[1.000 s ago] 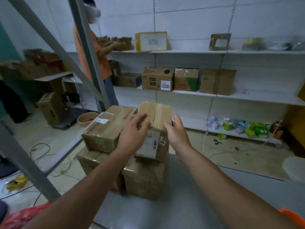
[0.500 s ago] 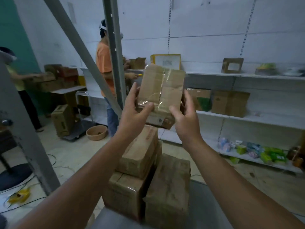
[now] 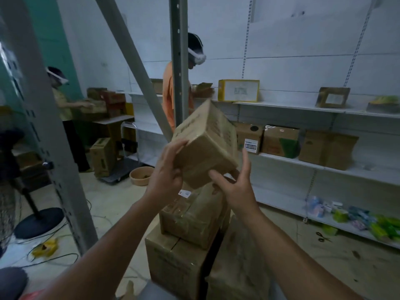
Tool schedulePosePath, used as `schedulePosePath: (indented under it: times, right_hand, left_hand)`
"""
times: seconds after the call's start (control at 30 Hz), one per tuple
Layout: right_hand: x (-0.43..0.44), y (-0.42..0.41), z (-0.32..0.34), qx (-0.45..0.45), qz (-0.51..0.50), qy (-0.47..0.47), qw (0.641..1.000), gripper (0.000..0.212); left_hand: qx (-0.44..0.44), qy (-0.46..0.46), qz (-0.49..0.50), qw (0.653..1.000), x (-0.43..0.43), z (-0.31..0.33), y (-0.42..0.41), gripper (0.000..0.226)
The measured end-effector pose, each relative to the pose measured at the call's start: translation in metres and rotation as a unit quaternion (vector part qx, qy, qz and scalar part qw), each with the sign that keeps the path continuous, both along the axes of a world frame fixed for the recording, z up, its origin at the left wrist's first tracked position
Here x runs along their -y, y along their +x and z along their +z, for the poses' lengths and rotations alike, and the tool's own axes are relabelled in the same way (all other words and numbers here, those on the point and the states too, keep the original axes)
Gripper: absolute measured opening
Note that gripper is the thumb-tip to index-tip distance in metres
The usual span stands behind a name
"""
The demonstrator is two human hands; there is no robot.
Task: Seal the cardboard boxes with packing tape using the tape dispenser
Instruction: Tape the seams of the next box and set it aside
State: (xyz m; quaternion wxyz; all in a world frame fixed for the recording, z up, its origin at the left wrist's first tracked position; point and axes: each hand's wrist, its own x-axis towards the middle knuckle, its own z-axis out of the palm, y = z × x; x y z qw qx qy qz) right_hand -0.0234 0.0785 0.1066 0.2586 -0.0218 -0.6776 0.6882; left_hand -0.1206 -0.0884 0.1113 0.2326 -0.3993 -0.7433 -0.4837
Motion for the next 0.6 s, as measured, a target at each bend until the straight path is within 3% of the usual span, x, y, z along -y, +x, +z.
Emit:
schedulePosePath:
  times: [0.07, 0.27, 0.4, 0.53, 0.6]
  right_hand:
    - [0.000, -0.002, -0.005, 0.029, 0.004, -0.039, 0.999, 0.092]
    - [-0.008, -0.004, -0.007, 0.102, -0.098, 0.093, 0.986, 0.077]
    - [-0.002, -0.004, -0.018, 0.086, -0.098, 0.181, 0.975, 0.040]
    - [-0.001, -0.007, -0.041, 0.224, -0.055, 0.296, 0.927, 0.054]
    - [-0.003, -0.006, -0.042, 0.244, -0.038, 0.313, 0.917, 0.052]
  left_hand:
    - [-0.030, -0.046, 0.003, 0.998, 0.000, 0.004, 0.001, 0.080]
    - [-0.072, -0.134, 0.017, 0.988, -0.002, 0.017, 0.002, 0.062]
    - [-0.150, -0.200, 0.026, 0.968, -0.001, 0.024, -0.007, 0.053]
    - [-0.042, -0.339, 0.067, 0.938, 0.004, 0.009, -0.006, 0.068]
    - [-0.005, -0.355, 0.079, 0.931, 0.008, 0.006, -0.007, 0.070]
